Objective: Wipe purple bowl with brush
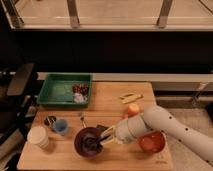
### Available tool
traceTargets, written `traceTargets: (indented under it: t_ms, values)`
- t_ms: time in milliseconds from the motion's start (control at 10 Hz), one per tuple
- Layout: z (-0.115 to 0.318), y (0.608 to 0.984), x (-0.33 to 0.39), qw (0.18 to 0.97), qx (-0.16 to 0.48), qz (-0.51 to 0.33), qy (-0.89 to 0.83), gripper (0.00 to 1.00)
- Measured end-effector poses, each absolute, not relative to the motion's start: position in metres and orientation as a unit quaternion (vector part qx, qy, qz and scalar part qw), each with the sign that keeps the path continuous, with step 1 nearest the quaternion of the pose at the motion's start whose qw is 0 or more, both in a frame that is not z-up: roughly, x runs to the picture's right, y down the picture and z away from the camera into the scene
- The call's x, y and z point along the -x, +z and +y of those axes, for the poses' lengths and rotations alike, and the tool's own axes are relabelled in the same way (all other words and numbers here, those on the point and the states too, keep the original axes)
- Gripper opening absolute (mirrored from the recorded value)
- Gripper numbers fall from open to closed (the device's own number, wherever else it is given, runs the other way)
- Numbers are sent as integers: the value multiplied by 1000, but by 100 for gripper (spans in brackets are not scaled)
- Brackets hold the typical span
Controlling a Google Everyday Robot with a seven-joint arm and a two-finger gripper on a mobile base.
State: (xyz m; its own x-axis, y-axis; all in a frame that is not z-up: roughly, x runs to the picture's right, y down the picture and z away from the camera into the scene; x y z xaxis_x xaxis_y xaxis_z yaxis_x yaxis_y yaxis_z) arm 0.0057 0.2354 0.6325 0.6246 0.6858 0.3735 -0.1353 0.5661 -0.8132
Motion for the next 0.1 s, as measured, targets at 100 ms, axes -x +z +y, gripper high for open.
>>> traceTargets:
  t_ms: [100]
  values:
    - [239, 624, -9, 812, 386, -351, 260, 0]
